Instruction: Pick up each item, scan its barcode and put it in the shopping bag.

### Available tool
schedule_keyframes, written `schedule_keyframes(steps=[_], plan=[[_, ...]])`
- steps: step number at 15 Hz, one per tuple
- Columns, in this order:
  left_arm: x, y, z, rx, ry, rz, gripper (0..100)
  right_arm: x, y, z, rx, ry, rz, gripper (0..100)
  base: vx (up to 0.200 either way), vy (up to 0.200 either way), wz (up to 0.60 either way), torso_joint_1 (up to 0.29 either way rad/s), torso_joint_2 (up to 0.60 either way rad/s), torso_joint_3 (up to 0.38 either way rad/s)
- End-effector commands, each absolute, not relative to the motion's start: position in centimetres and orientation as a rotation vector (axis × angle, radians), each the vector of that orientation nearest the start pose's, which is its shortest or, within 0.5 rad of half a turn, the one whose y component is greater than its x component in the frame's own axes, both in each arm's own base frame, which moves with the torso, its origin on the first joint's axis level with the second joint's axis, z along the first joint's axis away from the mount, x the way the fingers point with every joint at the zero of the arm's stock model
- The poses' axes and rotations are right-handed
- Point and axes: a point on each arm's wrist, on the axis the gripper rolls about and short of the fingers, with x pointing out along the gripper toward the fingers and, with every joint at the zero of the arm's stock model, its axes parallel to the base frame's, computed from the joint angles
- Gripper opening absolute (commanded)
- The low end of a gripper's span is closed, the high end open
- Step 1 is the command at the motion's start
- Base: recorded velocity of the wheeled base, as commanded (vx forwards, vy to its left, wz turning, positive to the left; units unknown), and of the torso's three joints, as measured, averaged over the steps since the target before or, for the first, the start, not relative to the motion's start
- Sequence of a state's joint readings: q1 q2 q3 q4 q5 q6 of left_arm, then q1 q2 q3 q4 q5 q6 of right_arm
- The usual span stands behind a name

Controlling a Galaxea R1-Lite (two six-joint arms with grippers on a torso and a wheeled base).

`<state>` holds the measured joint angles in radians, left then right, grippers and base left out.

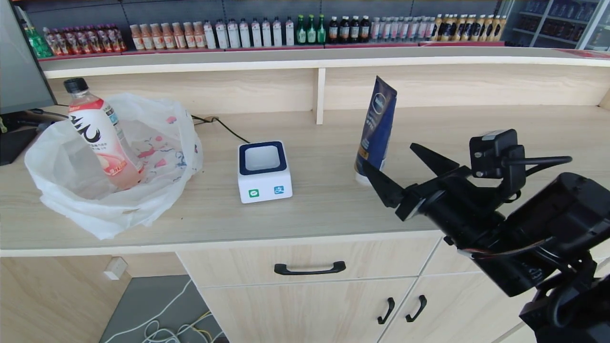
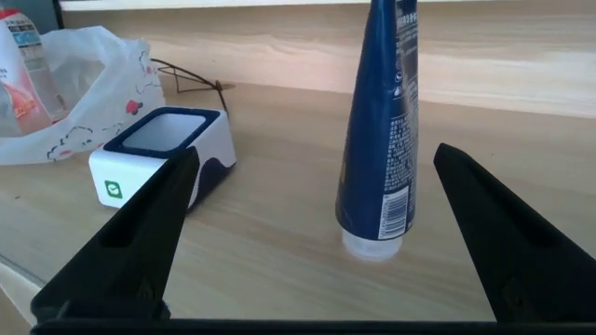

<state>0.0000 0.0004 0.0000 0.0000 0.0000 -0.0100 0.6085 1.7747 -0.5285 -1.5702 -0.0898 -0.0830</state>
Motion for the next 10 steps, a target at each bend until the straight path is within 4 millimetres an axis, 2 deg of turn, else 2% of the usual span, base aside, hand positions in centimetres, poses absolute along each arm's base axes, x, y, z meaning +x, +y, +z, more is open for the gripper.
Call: schedule_keyframes(steps=[1,4,10], plan=[[-2.3,0.0,7.5,-0.009,0.000,0.000,100,24.4,16.7,17.7,0.026,-0.307,0.490,100,0.000,0.000,0.00,0.000,0.00,0.000],[-2.3,0.0,7.5,-0.011,0.000,0.000,100,25.0,17.1,18.1,0.026,-0.310,0.471,100,0.000,0.000,0.00,0.000,0.00,0.000],[-2.3,0.0,7.5,-0.009,0.000,0.000,100,27.1,18.2,21.0,0.030,-0.243,0.329,100,0.000,0.000,0.00,0.000,0.00,0.000]])
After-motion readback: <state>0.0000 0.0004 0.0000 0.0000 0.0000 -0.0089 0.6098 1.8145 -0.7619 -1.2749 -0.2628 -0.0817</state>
